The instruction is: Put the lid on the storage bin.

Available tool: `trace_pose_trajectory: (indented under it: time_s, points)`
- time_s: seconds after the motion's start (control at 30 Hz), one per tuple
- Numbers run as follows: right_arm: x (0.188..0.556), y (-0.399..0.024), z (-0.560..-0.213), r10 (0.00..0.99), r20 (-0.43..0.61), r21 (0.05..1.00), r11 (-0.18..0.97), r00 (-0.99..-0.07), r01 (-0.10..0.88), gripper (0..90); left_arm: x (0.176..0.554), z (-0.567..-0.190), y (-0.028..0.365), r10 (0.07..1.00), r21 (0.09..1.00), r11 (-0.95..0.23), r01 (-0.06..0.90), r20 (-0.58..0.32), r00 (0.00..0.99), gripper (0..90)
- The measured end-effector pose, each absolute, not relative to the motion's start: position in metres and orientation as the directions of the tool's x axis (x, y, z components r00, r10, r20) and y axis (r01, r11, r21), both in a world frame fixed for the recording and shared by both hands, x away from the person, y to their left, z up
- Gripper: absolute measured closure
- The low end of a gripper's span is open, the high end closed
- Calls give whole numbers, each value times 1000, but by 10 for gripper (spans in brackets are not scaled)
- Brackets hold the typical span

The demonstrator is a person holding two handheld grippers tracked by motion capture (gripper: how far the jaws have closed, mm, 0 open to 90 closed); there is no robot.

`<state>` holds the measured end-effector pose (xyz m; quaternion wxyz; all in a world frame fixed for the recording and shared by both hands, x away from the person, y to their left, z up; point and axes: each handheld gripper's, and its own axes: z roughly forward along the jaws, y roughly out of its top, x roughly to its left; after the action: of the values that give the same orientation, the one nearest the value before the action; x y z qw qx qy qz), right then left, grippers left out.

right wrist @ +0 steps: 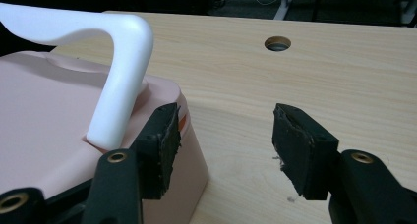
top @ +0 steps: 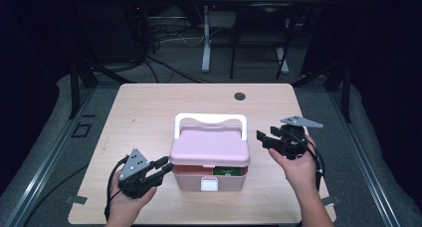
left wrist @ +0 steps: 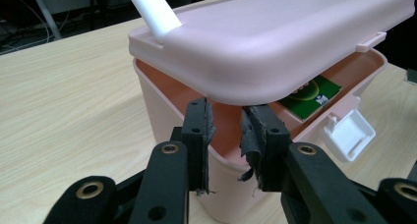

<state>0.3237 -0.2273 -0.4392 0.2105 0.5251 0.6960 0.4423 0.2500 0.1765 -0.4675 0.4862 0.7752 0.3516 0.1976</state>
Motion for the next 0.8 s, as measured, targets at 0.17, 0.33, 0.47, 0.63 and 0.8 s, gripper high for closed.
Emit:
trace_pose_trajectory:
  time_s: [0.17, 0.33, 0.47, 0.63, 0.8]
  points:
    - [324, -227, -440, 917, 175, 837, 54, -360, 544, 429, 248, -474, 178, 735, 887, -282, 366, -45, 676, 717]
    - [324, -227, -441, 918, 170, 834, 60, -359, 549, 427, 248, -478, 178, 732, 884, -286, 371, -48, 679, 717]
    - [324, -227, -442, 919, 165, 836, 63, -359, 546, 425, 248, -481, 178, 731, 879, -291, 379, -52, 681, 717]
    - [325, -227, -443, 918, 170, 839, 55, -357, 541, 424, 246, -484, 179, 732, 875, -289, 388, -59, 679, 717]
    - [324, -227, -443, 919, 167, 831, 63, -356, 553, 424, 245, -486, 180, 731, 868, -297, 398, -62, 680, 717]
